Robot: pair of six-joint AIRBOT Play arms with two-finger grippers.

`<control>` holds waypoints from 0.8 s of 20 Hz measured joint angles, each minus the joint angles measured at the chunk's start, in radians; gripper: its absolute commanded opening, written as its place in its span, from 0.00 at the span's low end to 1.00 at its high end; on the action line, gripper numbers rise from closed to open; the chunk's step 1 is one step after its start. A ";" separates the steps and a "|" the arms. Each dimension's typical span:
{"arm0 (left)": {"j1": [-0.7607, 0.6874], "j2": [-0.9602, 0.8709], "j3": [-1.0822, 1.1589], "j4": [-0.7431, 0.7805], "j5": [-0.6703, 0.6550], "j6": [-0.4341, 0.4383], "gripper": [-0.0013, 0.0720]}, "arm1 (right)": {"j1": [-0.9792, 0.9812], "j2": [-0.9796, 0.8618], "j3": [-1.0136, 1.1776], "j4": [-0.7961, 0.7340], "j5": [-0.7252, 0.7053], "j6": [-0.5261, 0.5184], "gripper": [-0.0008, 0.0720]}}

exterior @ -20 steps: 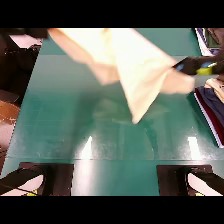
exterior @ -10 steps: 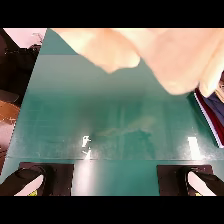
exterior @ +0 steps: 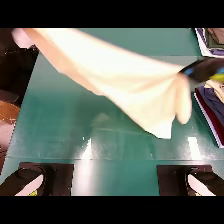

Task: Fold the shirts.

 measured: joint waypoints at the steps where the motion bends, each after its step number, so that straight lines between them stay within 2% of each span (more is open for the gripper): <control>1: 0.000 0.000 -0.084 0.018 0.004 0.001 0.06 | 0.047 0.000 -0.082 -0.004 -0.041 0.001 0.03; 3: 0.000 0.000 -0.245 0.065 0.034 0.002 0.06 | 0.140 0.001 -0.231 -0.021 -0.110 0.014 0.04; 4: 0.000 0.000 -0.313 0.089 0.051 0.002 0.06 | 0.182 0.001 -0.292 -0.022 -0.136 0.025 0.23; 5: 0.000 0.000 -0.364 0.104 0.066 0.006 0.06 | 0.215 0.002 -0.337 -0.023 -0.151 0.038 0.53; 6: 0.000 0.000 -0.404 0.121 0.077 0.011 0.06 | 0.238 0.002 -0.373 -0.028 -0.160 0.047 0.63; 10: 0.000 0.002 -0.479 0.179 0.122 0.021 0.06 | 0.236 0.002 -0.395 -0.032 -0.116 0.072 0.63; 16: 0.000 0.002 -0.504 0.207 0.147 0.023 0.06 | 0.003 -0.035 -0.357 -0.014 -0.026 0.059 0.63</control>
